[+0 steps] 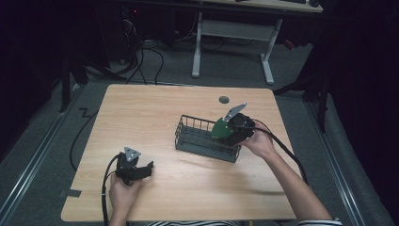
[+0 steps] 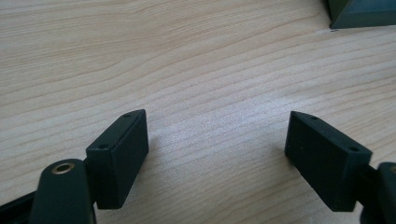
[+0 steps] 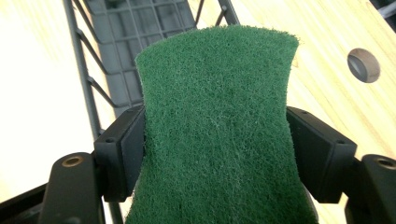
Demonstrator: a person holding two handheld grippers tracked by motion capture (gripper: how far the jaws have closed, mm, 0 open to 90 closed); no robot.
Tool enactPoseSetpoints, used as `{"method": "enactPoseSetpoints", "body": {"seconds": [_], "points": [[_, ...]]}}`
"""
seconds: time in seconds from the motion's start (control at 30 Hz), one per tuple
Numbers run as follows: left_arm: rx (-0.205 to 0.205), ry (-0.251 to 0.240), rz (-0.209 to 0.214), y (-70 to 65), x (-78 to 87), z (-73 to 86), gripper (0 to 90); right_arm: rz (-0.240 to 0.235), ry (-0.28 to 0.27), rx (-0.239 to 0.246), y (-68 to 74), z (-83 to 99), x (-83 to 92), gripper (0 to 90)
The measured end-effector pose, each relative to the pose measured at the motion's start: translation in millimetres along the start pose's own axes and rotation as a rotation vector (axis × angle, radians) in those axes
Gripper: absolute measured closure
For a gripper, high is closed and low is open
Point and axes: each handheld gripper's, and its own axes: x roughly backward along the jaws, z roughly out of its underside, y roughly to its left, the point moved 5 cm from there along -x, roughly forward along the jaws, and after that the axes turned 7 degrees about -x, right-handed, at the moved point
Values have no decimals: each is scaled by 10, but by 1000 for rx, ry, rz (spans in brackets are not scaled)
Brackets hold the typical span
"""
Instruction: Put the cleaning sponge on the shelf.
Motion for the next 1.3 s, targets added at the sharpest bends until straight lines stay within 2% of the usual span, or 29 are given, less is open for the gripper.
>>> {"method": "enactPoseSetpoints", "body": {"seconds": [0.13,0.3,0.5,0.77,0.87,1.1,1.2,1.3], "points": [[0,0,0,0,0,0,220,23,1,23,8,-2,-5,266],[0,0,0,0,0,0,220,-1,-1,4,-12,6,-3,240],[0,0,0,0,0,0,220,-2,-6,-5,-8,5,20,232],[-1,0,0,0,0,0,220,8,6,13,-1,14,-22,233],[0,0,0,-1,0,0,220,-2,2,15,16,15,-36,227],[-1,0,0,-1,0,0,221,-14,-7,-10,-11,19,22,235],[0,0,0,-1,0,0,220,-34,-31,-37,-34,43,28,245],[-1,0,0,-1,0,0,220,-27,-61,-65,-80,86,63,248]]}}
